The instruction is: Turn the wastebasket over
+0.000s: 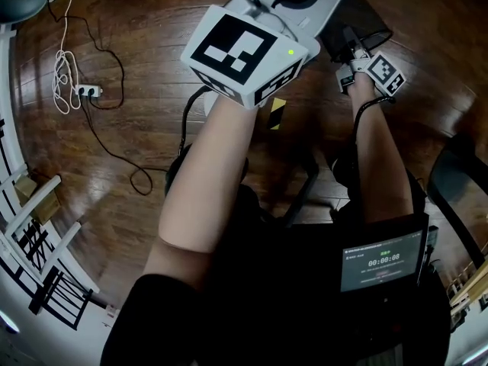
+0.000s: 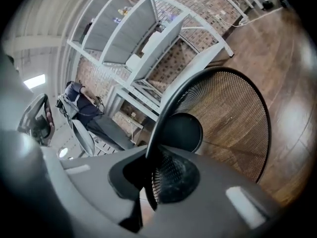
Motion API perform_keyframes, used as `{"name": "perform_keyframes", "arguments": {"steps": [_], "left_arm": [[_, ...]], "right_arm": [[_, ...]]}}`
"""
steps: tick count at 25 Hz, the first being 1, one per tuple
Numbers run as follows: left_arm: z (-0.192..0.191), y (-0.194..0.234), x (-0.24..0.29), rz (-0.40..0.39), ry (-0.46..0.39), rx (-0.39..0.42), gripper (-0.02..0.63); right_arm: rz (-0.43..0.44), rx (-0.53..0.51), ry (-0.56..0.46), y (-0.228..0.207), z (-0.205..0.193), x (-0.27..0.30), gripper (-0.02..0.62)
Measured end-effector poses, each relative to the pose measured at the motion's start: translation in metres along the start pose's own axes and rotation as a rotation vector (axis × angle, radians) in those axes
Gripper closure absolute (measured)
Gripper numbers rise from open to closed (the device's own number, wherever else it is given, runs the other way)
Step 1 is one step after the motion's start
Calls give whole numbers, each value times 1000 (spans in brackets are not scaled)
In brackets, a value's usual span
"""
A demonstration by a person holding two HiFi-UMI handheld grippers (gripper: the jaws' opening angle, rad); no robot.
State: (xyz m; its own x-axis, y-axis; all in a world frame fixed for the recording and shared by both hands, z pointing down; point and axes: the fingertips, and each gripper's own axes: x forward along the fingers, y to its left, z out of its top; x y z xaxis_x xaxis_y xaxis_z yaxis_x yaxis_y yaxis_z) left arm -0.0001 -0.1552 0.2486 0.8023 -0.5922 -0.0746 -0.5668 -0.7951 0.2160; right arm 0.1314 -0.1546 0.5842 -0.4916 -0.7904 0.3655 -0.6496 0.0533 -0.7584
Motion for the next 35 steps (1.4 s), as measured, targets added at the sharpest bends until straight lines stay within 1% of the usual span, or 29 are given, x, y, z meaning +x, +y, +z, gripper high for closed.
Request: {"name": "perform_keyframes", "arguments": {"steps": [3,5,6,9,11,13,16,22,25,29,35], "left_arm": [[-12,0,5,20,65,59,604],[-18,1,7,36,88,97,604],[-21,1,8,41,97,101,604],[-30,-1,12,55,133,74,604],[-36,0,15,64,153,75,604],[-38,-2,17,57,155,85,604],[-35,-5,15,55,149,91,604],[-35,-5,18,64,141,86,604],[-36,-2,18,71,139,82,603],[-37,3,18,83,133,56,604],[-34,7,19,101,126,50,604]], "right_arm": [[-10,-82,55,9,4,-2,588],[-8,-131,86,17,5,-5,588],[-7,-157,104,21,5,-6,588],[-5,-241,167,29,3,-9,586],[-15,-295,214,32,1,-9,586],[-40,-355,265,32,0,-11,586],[-49,-465,360,32,-7,-14,586],[-80,-747,554,21,-27,-16,583],[-93,-916,664,11,-41,-14,580],[-110,-1135,797,1,-63,-13,577],[-91,-1463,988,1,-97,-17,574]]}}
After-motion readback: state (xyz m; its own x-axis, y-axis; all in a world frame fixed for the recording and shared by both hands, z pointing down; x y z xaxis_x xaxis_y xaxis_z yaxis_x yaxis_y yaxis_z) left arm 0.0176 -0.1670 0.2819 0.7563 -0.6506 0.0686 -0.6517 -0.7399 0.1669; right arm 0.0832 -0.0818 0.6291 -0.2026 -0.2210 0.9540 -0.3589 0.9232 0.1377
